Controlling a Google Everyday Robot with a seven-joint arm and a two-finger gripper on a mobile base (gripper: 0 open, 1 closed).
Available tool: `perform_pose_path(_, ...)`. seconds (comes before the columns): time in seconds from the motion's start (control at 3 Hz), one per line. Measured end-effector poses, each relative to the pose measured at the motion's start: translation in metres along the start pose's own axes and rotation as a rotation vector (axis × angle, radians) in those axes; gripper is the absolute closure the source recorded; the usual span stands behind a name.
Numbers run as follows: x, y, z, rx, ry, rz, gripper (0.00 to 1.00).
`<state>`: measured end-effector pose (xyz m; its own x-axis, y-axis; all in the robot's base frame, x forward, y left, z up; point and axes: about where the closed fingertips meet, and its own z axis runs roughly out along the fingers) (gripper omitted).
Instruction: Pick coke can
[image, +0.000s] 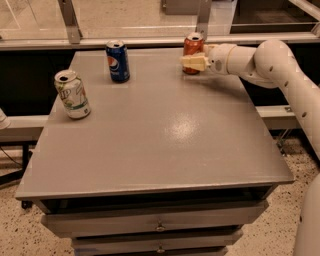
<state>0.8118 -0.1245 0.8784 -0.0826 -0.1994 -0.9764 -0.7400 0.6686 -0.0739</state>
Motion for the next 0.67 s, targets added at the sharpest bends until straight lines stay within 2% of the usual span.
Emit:
perform_pose_path(0.33,-0.003,-0.002,-0.006,0.006,-0.022,0.003,0.65)
perform_pose_path(0.67,-0.017,0.006,-0.022,-0.015,-0.062,0.029,0.87)
